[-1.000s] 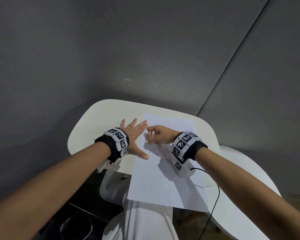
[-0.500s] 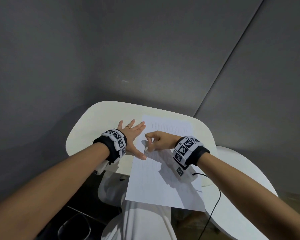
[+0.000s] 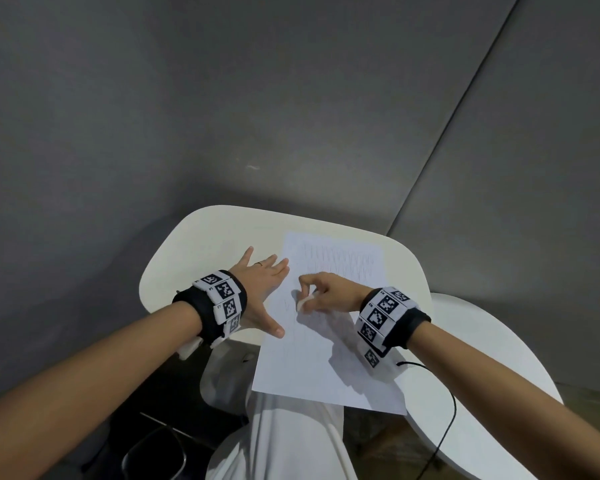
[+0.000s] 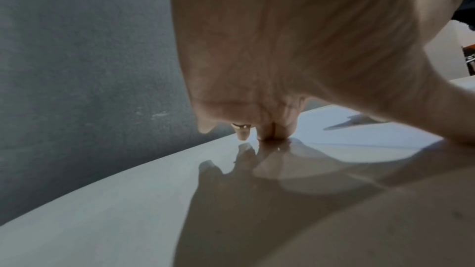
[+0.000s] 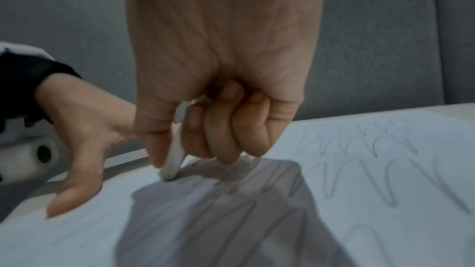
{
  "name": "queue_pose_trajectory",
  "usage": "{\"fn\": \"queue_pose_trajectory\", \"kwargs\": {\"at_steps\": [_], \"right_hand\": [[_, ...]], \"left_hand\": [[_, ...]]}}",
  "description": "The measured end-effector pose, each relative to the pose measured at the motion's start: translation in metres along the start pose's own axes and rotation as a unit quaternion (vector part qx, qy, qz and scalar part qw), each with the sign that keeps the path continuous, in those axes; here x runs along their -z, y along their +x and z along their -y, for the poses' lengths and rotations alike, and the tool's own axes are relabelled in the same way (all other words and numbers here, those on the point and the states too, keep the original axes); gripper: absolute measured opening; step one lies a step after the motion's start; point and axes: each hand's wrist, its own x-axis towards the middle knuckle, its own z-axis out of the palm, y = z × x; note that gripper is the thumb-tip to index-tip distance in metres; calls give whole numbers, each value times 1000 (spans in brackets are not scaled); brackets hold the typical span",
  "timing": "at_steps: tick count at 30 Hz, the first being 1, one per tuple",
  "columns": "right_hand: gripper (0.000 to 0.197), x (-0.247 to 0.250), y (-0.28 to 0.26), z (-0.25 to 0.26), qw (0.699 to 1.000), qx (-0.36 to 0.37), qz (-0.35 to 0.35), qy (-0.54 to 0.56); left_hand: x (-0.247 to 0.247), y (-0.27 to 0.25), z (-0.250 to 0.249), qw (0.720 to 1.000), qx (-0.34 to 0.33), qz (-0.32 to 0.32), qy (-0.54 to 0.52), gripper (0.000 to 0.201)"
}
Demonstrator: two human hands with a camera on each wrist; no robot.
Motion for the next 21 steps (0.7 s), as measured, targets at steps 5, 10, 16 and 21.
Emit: {"fn": "queue_pose_trajectory", "kwargs": {"at_steps": [5, 10, 16, 21], "right_hand": [[21, 3, 11, 9, 990, -28, -134, -20], [20, 6, 12, 7, 999, -29, -19, -26], [15, 4, 23, 13, 998, -31, -62, 7], [13, 1, 36, 18, 993, -35, -116, -7]], "left_hand": [[-5, 0, 5, 999, 0, 9, -31, 133], [-9, 1, 6, 999, 12, 11, -52, 133], [-18, 4, 13, 998, 20, 3, -65, 134], [-19, 6, 15, 996, 14, -8, -83, 137]]}}
